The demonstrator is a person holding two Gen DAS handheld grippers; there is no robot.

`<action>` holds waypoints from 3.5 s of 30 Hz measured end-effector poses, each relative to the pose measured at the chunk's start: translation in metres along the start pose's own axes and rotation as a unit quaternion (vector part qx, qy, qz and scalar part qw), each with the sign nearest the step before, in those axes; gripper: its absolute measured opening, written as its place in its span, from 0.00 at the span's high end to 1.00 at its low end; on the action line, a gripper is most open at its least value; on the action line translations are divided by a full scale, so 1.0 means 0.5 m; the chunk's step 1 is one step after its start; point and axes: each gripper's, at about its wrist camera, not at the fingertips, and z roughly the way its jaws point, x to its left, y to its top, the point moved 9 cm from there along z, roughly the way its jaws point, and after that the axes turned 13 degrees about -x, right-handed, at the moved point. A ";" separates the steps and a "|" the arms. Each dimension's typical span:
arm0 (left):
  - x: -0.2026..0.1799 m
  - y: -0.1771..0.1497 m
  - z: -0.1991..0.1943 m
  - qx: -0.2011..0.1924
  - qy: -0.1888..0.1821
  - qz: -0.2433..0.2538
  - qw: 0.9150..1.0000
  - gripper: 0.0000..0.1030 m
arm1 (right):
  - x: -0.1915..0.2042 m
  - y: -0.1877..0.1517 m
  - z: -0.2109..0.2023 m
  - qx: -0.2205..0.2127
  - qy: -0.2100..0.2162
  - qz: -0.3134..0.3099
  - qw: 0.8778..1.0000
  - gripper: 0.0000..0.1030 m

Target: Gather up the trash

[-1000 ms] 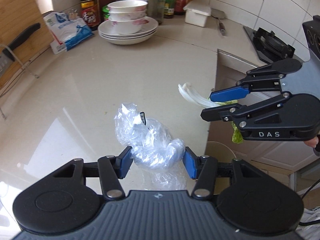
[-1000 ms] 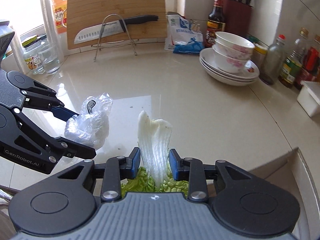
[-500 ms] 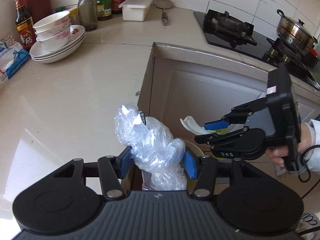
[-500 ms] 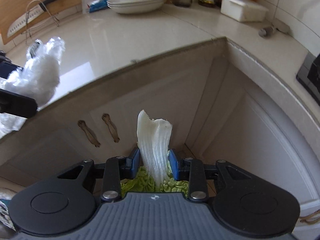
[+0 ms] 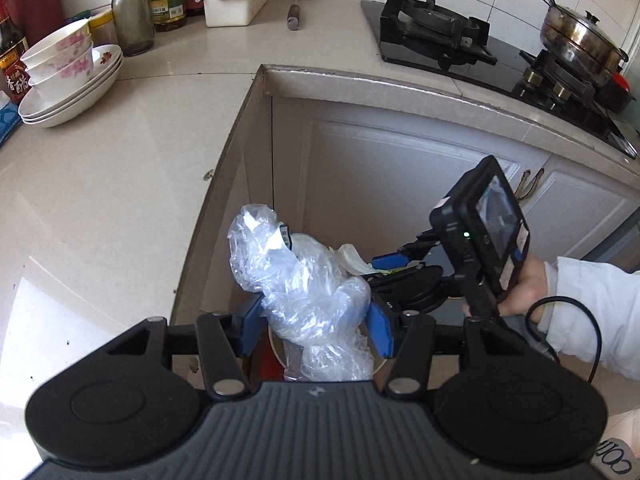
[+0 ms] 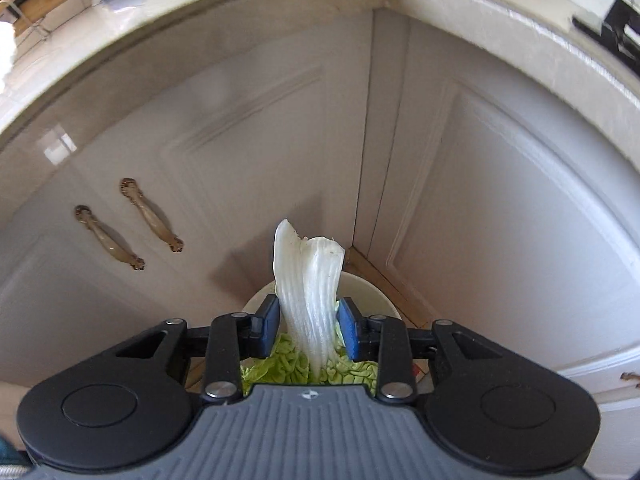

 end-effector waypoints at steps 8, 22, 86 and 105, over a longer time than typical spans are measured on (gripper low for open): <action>-0.027 -0.011 0.031 0.009 0.004 0.004 1.000 0.48 | -0.031 -0.039 0.081 0.013 -0.009 0.018 1.000 0.58; -0.097 -0.039 0.141 0.030 -0.021 0.012 0.999 0.48 | -0.103 -0.070 0.018 -0.009 -0.035 0.050 0.998 0.14; -0.042 -0.123 0.032 0.041 0.090 0.028 0.995 0.08 | 0.037 -0.125 -0.374 -0.019 -0.204 0.222 0.953 0.00; -0.037 -0.129 0.000 0.037 0.092 0.031 0.995 0.08 | 0.058 -0.122 -0.393 -0.031 -0.209 0.223 0.951 0.00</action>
